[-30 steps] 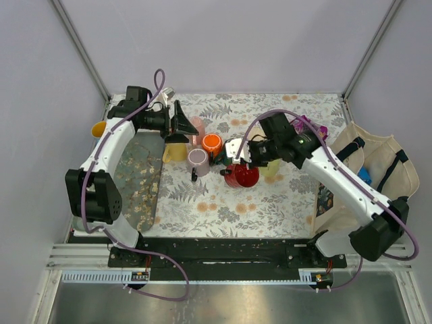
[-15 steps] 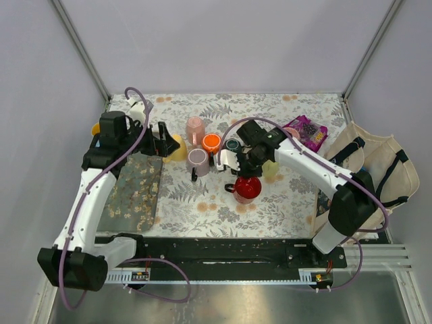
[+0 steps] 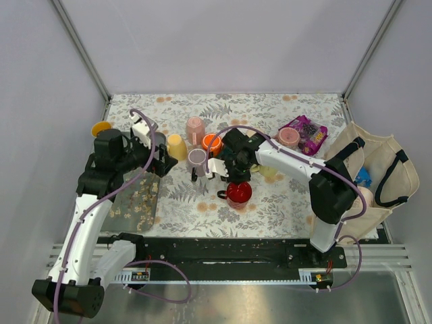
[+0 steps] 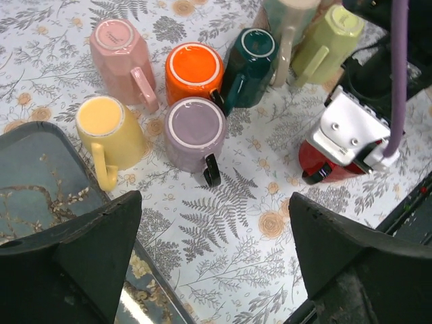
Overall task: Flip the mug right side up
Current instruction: Place the cup at the center of the board.
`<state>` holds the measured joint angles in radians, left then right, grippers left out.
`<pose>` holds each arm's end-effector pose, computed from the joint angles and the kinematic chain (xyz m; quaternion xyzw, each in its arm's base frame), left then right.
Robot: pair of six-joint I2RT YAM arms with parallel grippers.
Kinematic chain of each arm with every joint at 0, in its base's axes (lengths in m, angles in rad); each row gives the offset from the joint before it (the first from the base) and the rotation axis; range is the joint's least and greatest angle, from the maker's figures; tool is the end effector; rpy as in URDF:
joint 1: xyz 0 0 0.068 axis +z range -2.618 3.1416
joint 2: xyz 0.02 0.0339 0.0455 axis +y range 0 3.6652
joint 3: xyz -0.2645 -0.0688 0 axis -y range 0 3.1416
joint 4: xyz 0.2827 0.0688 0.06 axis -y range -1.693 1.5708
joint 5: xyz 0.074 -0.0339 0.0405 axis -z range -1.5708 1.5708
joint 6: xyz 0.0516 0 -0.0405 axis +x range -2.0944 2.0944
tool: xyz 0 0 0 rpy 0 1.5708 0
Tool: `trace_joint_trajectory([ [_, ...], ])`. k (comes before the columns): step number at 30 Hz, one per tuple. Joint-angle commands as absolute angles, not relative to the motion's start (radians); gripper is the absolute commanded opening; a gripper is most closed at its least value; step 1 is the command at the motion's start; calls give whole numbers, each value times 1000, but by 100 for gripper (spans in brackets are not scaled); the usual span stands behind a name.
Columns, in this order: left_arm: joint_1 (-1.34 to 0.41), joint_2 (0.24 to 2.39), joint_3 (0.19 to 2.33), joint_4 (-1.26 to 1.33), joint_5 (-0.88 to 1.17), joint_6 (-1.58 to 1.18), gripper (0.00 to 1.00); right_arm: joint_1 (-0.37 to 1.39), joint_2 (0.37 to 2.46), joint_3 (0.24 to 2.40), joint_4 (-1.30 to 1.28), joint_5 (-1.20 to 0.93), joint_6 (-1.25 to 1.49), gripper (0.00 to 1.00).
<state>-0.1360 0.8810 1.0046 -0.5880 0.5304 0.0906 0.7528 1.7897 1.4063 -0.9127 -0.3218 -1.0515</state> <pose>0.2251 -0.0572 0.3588 0.2297 0.8003 -0.2345 0.5018 0.2774 0.2822 0.2032 -0.7808 0.5889 0.1368 0.1573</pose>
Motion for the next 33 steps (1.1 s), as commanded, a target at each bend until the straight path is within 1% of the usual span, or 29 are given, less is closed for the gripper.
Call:
trace_joint_trajectory([
  [1,-141,874,999,-627,629,245,92,764,1792,1460,-884,-336,-1075,4],
  [4,-146,876,1008,-660,675,308,91,762,1792,1462,-885,-341,-1077,11],
  [6,-152,890,1017,-687,712,354,91,762,1789,1457,-885,-341,-1077,13],
  [9,-160,917,1020,-715,745,403,90,762,1783,1448,-885,-348,-1074,19],
  [17,-175,1011,1060,-765,799,485,88,762,1787,1428,-873,-380,-1049,20],
  [23,-189,1065,1115,-836,815,567,88,761,1809,1434,-865,-379,-1034,27],
  [27,-201,1072,1132,-874,810,632,88,761,1806,1424,-862,-382,-1037,28],
  [33,-248,1081,1160,-969,821,808,88,724,1720,1492,-865,-394,-970,44],
])
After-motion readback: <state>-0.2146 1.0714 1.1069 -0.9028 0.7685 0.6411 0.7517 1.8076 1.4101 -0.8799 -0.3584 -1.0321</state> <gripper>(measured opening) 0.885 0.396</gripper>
